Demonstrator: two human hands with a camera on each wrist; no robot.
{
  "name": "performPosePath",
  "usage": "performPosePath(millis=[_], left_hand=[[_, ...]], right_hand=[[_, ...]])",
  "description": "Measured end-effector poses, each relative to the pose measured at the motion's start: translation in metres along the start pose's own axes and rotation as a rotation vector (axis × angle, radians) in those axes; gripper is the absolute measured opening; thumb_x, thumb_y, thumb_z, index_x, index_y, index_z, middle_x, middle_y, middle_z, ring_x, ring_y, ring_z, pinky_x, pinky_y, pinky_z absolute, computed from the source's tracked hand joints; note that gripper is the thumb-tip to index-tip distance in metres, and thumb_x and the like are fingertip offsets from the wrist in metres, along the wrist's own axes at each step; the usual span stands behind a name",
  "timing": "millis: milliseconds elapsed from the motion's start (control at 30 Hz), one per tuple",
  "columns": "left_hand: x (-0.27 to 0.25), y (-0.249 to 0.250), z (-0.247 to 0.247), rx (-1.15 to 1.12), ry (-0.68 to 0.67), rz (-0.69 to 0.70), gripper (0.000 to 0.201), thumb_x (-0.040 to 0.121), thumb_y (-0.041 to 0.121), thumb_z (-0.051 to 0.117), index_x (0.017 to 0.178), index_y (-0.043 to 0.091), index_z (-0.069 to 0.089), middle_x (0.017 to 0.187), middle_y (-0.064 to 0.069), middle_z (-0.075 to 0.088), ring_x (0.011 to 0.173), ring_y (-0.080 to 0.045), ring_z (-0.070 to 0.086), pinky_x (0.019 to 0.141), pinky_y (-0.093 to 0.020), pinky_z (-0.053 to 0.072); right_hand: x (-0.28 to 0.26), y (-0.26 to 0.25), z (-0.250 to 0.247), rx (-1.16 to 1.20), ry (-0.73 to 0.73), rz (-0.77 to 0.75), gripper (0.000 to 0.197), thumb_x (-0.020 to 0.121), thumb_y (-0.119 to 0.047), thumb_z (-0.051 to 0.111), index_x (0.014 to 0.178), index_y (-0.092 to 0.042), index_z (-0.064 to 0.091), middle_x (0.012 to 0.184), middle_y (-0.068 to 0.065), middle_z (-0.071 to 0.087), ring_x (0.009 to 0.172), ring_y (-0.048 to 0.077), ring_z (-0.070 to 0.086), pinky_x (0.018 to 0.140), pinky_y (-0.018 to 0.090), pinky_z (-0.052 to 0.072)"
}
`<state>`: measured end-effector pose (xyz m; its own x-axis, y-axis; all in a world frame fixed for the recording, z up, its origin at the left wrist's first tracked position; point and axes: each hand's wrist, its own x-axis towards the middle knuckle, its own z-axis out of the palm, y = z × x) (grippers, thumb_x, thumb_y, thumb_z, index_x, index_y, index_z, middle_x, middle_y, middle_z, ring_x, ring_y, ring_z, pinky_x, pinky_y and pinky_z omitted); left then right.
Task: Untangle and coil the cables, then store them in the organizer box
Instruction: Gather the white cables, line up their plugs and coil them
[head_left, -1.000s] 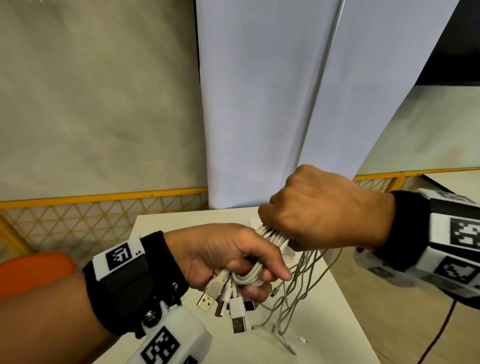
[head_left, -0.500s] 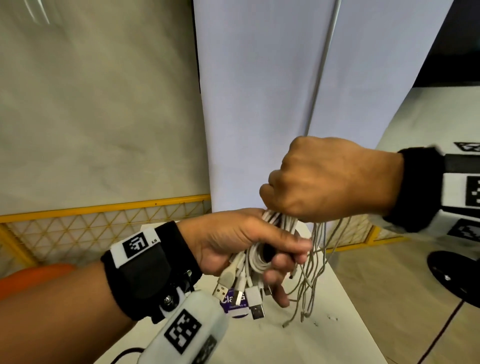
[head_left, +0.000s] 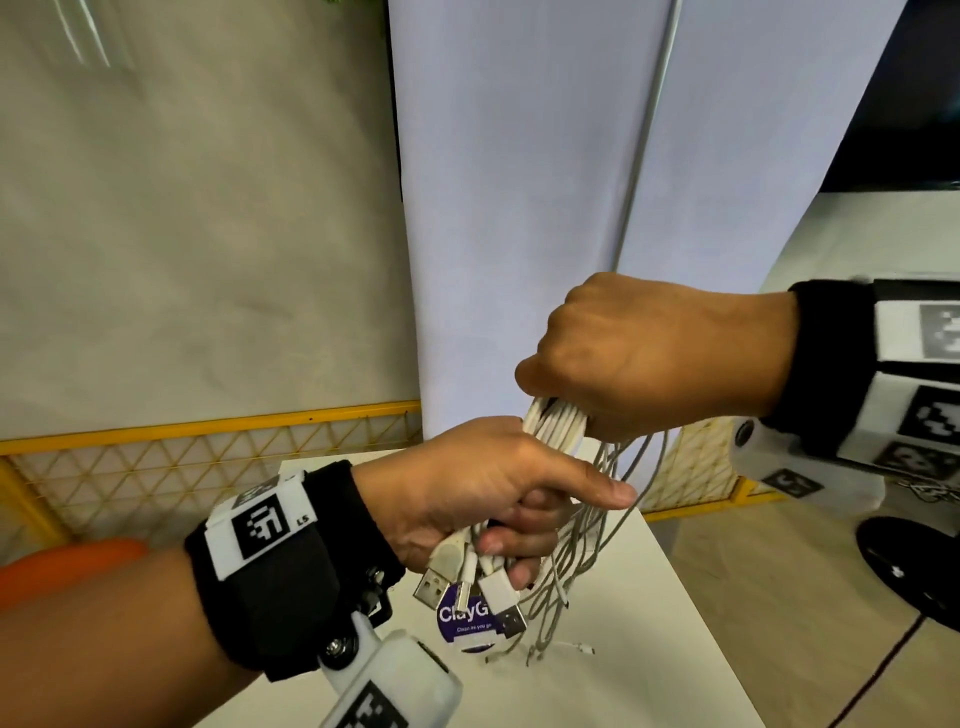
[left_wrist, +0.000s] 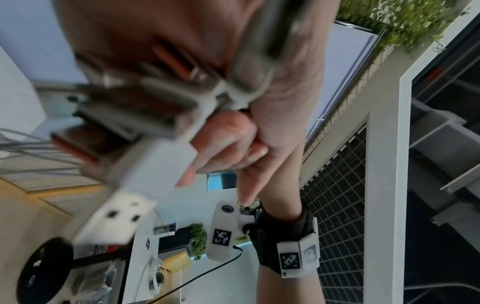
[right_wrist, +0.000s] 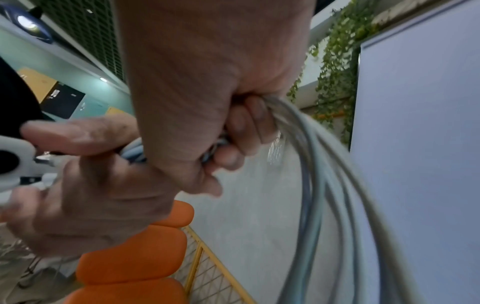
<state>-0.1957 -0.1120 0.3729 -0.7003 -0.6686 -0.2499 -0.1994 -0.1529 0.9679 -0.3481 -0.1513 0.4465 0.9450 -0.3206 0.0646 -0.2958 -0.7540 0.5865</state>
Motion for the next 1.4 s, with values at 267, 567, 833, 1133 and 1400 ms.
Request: performPosePath(millis=[267,567,833,1133,1400], left_hand=[[0.002,-0.003,-0.006,0.0,-0.035,-0.088,0.038,0.08,0.031,0.075,0.056,0.011,0.054,0.05,-0.007,0.053,0.036,-0.014,0.044,0.076,-0.04,0.052],[0.004,-0.016,-0.011,-0.028,0.152,-0.025,0.043,0.076,0.009,0.065,0.044,0.014,0.037,0.035,-0.004,0.035,0.029,-0.015,0.03,0.055,-0.034,0.026],[0.006,-0.012,-0.011,-0.026,0.217,-0.027,0.037,0.069,0.009,0.063,0.043,0.015,0.037,0.035,-0.004,0.034,0.03,-0.015,0.03,0.049,-0.032,0.021],[0.002,0.0,-0.024,0.071,0.143,-0.073,0.022,0.086,0.006,0.069,0.064,0.01,0.065,0.061,-0.011,0.064,0.06,-0.026,0.065,0.058,-0.028,0.052],[0.002,0.0,-0.028,0.048,0.247,-0.171,0.04,0.087,0.012,0.071,0.056,0.019,0.046,0.047,0.002,0.026,0.038,-0.013,0.026,0.049,-0.028,0.038]], right_hand=[[0.007,-0.002,-0.001,-0.072,-0.082,-0.031,0.031,0.055,-0.013,0.066,0.054,-0.013,0.035,0.052,-0.006,0.0,0.043,0.012,-0.003,0.044,0.021,0.012],[0.01,-0.002,0.004,0.02,-0.1,0.079,0.034,0.064,-0.016,0.067,0.058,-0.02,0.034,0.049,-0.007,0.005,0.04,0.008,0.005,0.045,0.018,0.009],[0.011,0.0,0.005,0.195,-0.117,0.253,0.03,0.065,-0.024,0.052,0.055,-0.025,0.023,0.044,-0.003,0.017,0.039,0.014,0.018,0.041,0.024,0.015],[0.019,-0.02,0.009,-0.007,-0.165,0.241,0.03,0.077,-0.021,0.058,0.061,-0.02,0.033,0.051,-0.004,0.023,0.044,0.012,0.02,0.045,0.027,0.018],[0.031,-0.018,0.018,0.108,-0.14,0.14,0.023,0.073,-0.029,0.068,0.06,-0.02,0.053,0.048,-0.009,0.009,0.041,0.005,0.008,0.042,0.024,0.017]])
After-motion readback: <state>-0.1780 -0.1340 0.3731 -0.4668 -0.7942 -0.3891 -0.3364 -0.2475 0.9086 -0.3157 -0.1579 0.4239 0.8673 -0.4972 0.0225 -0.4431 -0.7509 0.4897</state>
